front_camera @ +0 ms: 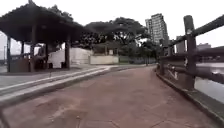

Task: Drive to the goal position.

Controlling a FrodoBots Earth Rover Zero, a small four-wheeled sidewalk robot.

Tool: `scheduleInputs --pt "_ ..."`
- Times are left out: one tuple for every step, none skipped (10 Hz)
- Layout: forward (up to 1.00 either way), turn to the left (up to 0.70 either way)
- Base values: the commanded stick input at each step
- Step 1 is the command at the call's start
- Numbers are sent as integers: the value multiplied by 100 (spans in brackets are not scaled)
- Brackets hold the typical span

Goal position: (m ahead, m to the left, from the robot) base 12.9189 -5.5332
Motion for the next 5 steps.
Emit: scheduleInputs --pt "98 -34" --pt "99 -9" --pt "99 0" --pt "99 0" --pt "99 0"
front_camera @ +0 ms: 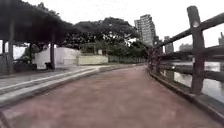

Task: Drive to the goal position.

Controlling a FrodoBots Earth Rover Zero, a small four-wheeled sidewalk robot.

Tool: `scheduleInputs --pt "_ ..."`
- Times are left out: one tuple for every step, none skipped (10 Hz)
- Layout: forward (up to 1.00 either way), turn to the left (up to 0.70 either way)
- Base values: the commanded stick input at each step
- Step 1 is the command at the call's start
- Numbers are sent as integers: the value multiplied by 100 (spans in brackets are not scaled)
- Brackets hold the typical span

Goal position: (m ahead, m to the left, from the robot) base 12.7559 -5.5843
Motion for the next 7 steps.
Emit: scheduleInputs --pt "99 0" --pt "99 0" --pt "99 0" --pt "99 0" --pt "99 0" --pt "99 0" --pt "99 0"
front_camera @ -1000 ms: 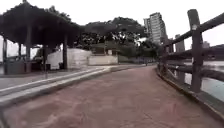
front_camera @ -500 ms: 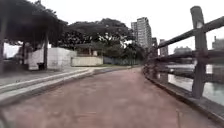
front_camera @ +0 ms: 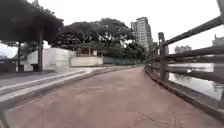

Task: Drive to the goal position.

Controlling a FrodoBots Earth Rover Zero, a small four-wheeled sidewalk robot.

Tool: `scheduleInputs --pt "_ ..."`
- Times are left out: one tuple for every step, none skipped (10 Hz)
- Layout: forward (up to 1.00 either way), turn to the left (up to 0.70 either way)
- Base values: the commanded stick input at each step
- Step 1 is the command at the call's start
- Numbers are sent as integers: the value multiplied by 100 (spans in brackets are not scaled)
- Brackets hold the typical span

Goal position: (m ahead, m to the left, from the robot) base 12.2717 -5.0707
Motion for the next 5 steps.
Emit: scheduleInputs --pt "99 0" --pt "99 0" --pt "99 0" --pt "99 0" --pt "99 0"
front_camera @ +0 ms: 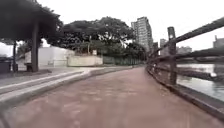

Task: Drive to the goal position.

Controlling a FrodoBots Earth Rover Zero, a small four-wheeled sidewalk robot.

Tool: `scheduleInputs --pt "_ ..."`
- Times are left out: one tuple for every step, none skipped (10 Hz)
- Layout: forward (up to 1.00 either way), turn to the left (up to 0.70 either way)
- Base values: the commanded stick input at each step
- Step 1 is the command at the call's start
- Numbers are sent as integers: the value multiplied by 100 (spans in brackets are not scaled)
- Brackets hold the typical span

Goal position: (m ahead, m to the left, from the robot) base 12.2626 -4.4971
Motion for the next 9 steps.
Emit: scheduleInputs --pt "99 0" --pt "99 -2" --pt "99 -32" --pt "99 -40" --pt "99 -40" --pt "99 -29" --pt "99 0" --pt "99 0" --pt "99 0"
